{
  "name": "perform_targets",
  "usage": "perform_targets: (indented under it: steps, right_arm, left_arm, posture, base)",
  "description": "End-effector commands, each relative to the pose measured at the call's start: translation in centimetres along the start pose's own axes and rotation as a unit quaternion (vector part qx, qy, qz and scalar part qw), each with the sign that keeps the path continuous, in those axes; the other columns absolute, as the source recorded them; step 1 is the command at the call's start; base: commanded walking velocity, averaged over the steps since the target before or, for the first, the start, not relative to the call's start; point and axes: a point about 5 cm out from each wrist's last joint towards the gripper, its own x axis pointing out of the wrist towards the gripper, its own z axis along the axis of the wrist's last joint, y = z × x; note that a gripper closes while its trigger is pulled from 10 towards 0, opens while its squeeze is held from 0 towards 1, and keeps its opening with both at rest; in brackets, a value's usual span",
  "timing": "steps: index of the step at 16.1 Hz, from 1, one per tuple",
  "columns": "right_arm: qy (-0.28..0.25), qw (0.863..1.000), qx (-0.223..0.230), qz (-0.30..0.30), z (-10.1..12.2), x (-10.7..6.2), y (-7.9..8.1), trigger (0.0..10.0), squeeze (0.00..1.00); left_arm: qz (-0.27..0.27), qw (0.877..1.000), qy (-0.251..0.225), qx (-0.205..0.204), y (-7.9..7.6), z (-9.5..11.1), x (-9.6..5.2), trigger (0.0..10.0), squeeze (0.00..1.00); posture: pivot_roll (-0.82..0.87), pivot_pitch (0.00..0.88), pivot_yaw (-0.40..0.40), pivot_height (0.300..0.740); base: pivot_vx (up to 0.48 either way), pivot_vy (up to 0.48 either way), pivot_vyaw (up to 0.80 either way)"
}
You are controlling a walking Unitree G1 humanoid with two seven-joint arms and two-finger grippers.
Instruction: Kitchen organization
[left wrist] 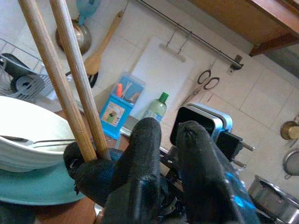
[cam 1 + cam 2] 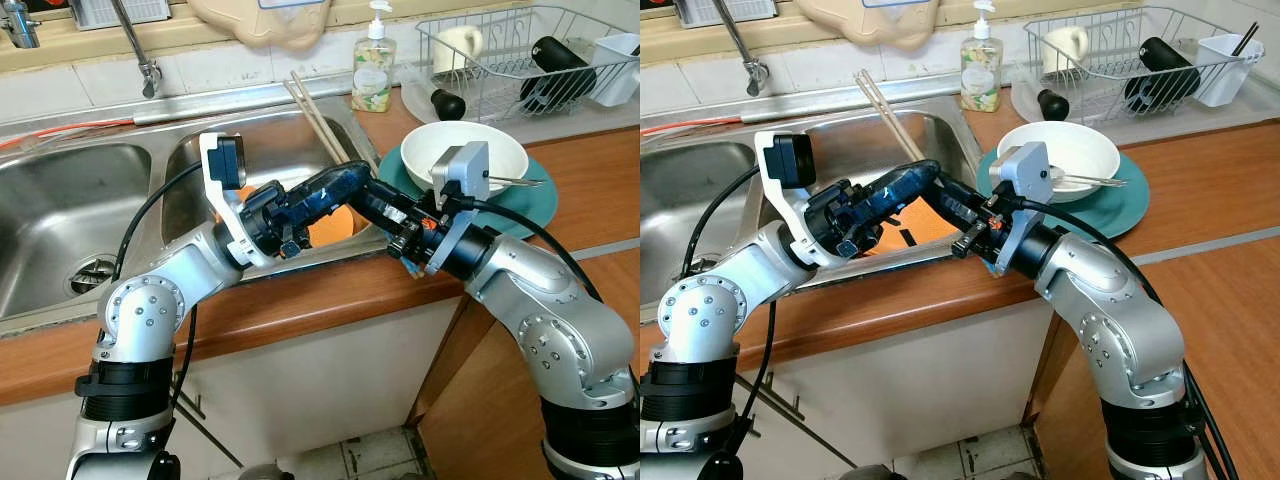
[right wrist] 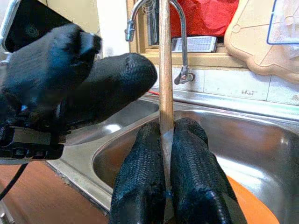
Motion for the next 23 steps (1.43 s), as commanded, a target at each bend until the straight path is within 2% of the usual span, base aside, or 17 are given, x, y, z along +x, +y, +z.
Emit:
perform_targets:
  steps: [1,4,5,9,10,11,12,14,19,22,23]
  right_arm:
    - [0.002,1.000,-0.006,0.001,0.1,0.1,0.2,0.0,0.00]
    - [0.003,1.000,-0.009,-0.009,0.2,0.2,-0.1,0.0,0.00]
    - [0.004,1.000,-0.010,-0.027,0.2,0.2,-0.5,0.0,0.00]
    - [0.000,1.000,-0.009,-0.025,0.3,0.2,-0.5,0.0,0.00]
    - [-0.003,1.000,-0.009,-0.019,0.4,0.2,-0.4,0.0,0.00]
    - [-0.005,1.000,-0.009,-0.017,0.5,0.3,-0.4,0.0,0.00]
    - [-0.012,1.000,-0.009,-0.009,0.6,0.5,-0.1,0.0,0.00]
    - [-0.020,1.000,-0.010,0.003,0.8,0.9,0.3,0.0,0.00]
    - [-0.031,0.999,0.011,0.024,0.2,1.8,0.5,0.0,0.00]
    - [-0.043,0.996,0.030,0.076,-0.1,3.2,1.2,0.0,0.00]
    - [-0.035,0.994,0.028,0.098,-0.4,3.6,1.4,0.0,0.00]
  left_arm:
    - [0.017,1.000,0.002,0.014,0.2,0.3,-0.2,0.0,0.00]
    - [0.021,1.000,-0.006,0.016,0.3,0.6,-0.4,0.0,0.00]
    - [0.038,0.998,-0.035,0.018,0.5,1.6,-1.3,0.0,0.00]
    - [0.079,0.996,-0.028,0.041,1.3,1.9,-2.4,0.0,0.00]
    - [0.095,0.994,-0.021,0.053,1.6,1.9,-2.4,10.0,0.00]
    - [0.100,0.993,-0.018,0.057,1.8,1.9,-2.4,10.0,0.00]
    - [0.089,0.995,-0.013,0.051,1.7,1.7,-2.2,10.0,1.00]
    - [0.088,0.994,-0.015,0.055,1.8,1.8,-2.2,10.0,1.00]
    - [0.117,0.989,-0.010,0.095,1.4,2.1,-3.7,10.0,1.00]
    - [0.114,0.989,0.009,0.098,0.7,1.6,-4.1,10.0,1.00]
    - [0.102,0.990,-0.002,0.094,0.5,1.6,-3.8,10.0,0.53]
  posture:
    - [-0.04,0.000,0.118,0.740]
    - [-0.04,0.000,0.117,0.740]
    - [-0.04,0.000,0.119,0.740]
    - [-0.04,0.000,0.116,0.740]
    - [-0.04,0.000,0.116,0.740]
    - [-0.04,0.000,0.117,0.740]
    - [-0.05,0.000,0.127,0.740]
    - [-0.05,0.000,0.138,0.740]
    - [0.01,0.000,0.100,0.740]
    - [0.05,0.000,0.060,0.740]
    - [0.05,0.000,0.055,0.740]
  base:
    - [0.000,0.000,0.00]
    - [0.000,0.000,0.00]
    - [0.000,0.000,0.00]
    - [0.000,0.000,0.00]
    - [0.000,0.000,0.00]
    - [0.000,0.000,0.00]
    - [0.000,0.000,0.00]
    - [0.000,0.000,0.00]
    - [0.000,0.000,0.00]
    - [0.000,0.000,0.00]
    - [0.000,0.000,0.00]
